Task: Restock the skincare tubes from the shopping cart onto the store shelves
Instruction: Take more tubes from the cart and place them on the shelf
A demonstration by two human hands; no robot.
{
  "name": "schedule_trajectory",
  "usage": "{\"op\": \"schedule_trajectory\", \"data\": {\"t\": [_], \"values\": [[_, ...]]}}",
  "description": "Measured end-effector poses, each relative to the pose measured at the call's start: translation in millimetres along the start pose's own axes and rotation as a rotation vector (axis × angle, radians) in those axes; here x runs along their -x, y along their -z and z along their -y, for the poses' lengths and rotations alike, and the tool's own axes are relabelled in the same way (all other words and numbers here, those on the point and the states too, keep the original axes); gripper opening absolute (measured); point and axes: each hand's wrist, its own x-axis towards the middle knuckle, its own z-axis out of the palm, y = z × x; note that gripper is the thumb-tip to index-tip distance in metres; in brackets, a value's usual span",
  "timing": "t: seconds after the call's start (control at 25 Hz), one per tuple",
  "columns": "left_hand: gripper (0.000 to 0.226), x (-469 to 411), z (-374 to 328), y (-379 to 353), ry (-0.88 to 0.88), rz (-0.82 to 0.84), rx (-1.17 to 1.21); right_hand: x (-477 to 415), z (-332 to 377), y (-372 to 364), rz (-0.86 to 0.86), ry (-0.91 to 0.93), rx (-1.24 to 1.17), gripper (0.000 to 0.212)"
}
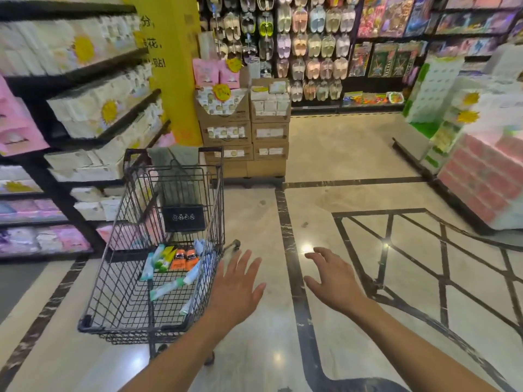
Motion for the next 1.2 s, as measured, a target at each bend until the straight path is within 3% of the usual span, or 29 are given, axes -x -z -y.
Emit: {"op": "schedule_trajectory", "data": {"t": [0.4, 0.84, 1.08, 1.2], "values": [[0.064, -115.6, 80.4, -26.5, 0.242, 0.057, 0.06, -196.0, 19.2, -33.3, 0.175, 0.196, 0.048, 0.061], [0.064, -222.4, 220.6, -62.0, 0.45, 0.179, 0.123, -399.9, 117.0, -86.8, 0.289, 0.368, 0.062, 0.053], [0.063, -247.4, 276.7, -80.2, 0.591, 0.245, 0.184, -487.9, 177.3, -124.1, 0.335, 0.563, 0.047, 0.048], [0.063, -260.2, 303.3, -92.1, 0.692, 0.193, 0.227, -537.1, 212.9, -150.6, 0.426, 0.677, 0.048, 0.05]]}}
